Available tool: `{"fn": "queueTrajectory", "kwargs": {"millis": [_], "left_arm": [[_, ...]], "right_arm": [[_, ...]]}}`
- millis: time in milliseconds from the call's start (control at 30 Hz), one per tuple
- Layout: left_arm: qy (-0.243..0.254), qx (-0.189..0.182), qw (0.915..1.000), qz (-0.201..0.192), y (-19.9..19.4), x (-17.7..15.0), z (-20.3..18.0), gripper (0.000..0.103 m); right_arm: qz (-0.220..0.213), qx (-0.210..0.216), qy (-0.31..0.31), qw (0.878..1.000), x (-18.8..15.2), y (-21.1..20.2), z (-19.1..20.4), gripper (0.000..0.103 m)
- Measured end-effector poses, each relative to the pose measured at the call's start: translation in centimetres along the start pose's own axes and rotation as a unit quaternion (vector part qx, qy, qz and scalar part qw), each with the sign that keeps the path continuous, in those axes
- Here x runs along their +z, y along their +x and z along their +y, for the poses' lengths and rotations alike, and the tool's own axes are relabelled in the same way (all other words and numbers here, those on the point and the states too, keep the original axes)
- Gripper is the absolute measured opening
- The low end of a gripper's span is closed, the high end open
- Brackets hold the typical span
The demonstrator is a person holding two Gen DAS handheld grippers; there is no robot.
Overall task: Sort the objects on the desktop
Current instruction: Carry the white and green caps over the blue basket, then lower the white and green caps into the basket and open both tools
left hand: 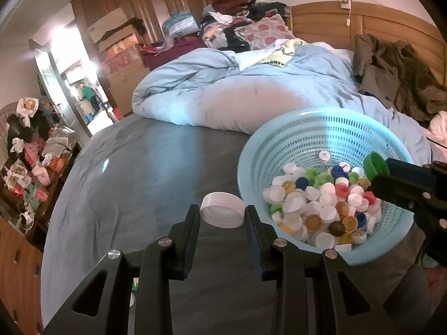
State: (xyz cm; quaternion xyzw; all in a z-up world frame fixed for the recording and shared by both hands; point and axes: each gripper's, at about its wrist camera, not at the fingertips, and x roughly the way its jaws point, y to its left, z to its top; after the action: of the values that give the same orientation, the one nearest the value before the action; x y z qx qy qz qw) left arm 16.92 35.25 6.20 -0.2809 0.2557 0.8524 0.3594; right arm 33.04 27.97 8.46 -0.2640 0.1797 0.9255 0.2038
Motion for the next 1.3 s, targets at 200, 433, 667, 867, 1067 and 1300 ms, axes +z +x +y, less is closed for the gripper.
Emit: {"fn": "queueTrajectory", "kwargs": {"millis": [200, 433, 667, 867, 1067, 1300], "left_arm": [[0.005, -0.011, 0.9999, 0.007, 0.5, 0.5, -1.2, 0.035], [0.018, -0.023, 0.9996, 0.0, 0.2, 1.4, -2.5, 0.035], [0.023, -0.034, 0.9992, -0.004, 0.3, 2.9, -3.8, 0.035], [0.029, -0.041, 0.9987, 0.001, 1.1, 3.6, -5.0, 0.035], [0.032, -0.047, 0.9984, 0.007, 1.9, 4.6, -5.7, 0.035], [0.032, -0.065, 0.9971, 0.021, 3.4, 5.5, -6.7, 0.035]], "right_arm": [[-0.005, -0.003, 0.011, 1.0, -0.2, -0.5, -1.0, 0.025], [-0.012, -0.004, 0.022, 1.0, -0.1, -0.7, -1.9, 0.025], [-0.014, -0.008, 0.028, 0.999, -0.1, -1.1, -3.0, 0.025], [-0.011, -0.018, 0.035, 0.999, 0.3, -1.1, -4.4, 0.025], [-0.003, -0.027, 0.033, 0.999, 1.1, -0.8, -5.4, 0.025], [-0.003, -0.037, 0.028, 0.999, 2.4, -0.6, -6.7, 0.025]]}}
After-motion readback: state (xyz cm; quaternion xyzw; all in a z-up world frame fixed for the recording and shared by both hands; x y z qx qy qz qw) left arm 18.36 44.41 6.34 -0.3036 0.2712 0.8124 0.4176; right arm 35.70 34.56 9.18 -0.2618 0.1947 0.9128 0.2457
